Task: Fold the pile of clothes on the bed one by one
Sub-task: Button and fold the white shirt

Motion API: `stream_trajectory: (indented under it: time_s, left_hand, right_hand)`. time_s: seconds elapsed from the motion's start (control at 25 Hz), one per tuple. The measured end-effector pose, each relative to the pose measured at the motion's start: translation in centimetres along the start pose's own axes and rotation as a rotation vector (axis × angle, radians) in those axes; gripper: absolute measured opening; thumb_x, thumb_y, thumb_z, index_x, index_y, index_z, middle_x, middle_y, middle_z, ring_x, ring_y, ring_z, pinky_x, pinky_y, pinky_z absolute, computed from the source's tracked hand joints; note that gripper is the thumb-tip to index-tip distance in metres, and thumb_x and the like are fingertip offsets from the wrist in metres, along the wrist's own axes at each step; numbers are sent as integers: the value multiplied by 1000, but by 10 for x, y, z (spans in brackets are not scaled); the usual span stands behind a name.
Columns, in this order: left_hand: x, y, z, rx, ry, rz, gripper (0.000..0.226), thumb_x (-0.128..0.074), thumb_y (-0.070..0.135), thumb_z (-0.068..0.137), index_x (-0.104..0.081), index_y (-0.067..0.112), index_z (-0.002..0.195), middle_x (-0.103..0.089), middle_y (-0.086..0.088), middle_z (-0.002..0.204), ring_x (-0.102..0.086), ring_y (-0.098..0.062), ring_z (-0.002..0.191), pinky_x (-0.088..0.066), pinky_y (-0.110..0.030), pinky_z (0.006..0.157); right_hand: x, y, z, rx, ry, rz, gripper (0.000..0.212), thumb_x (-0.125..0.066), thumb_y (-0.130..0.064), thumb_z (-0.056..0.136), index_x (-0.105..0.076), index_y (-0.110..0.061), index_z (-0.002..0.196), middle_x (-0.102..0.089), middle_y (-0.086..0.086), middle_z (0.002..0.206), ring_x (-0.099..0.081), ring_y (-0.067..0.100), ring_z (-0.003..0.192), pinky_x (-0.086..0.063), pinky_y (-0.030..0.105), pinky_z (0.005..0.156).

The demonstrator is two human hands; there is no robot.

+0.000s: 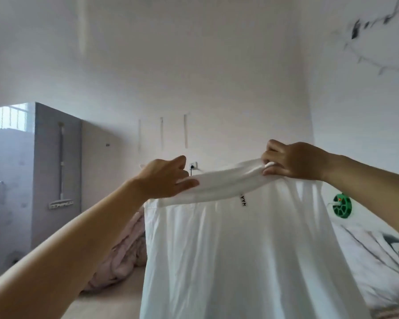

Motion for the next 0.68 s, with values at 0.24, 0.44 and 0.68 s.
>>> stream_trajectory:
  time_s: [0.24, 0.44, 0.68]
  left_hand:
    - [-25, -24, 33, 129, -469, 294, 80, -23, 83, 76, -58, 20, 111, -61, 0, 100, -61, -21, 93, -44, -30, 77]
    - [-3, -20, 44, 95, -158, -190, 72, -22, 80, 73, -38, 31, 122, -56, 5, 70, -53, -16, 61, -42, -32, 62]
    - [-19, -17, 44, 166, -223, -44, 40, -40, 57, 93, -56, 22, 88, -45, 8, 75, -46, -15, 77, -32, -30, 65]
  right_hand:
    - [26, 30, 33, 76, 35, -146, 40, -44, -35, 91, -62, -9, 68, -56, 7, 77, -52, 27, 54, -40, 29, 47]
    - [5, 97, 25, -615, -131, 549, 28, -59, -29, 92, -65, -3, 84, -59, 6, 81, -52, 19, 78, -37, 29, 66]
    - [0, 93, 22, -701, -118, 675, 23, -60, -30, 92, -63, -9, 84, -60, 3, 81, -50, 14, 75, -38, 29, 69]
Point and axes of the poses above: each hand's wrist, its own z-axis towards the middle knuckle, its own x-axis out of the back of the hand, y = z × x, the point moved 9 cm from there along z, towards the middle knuckle
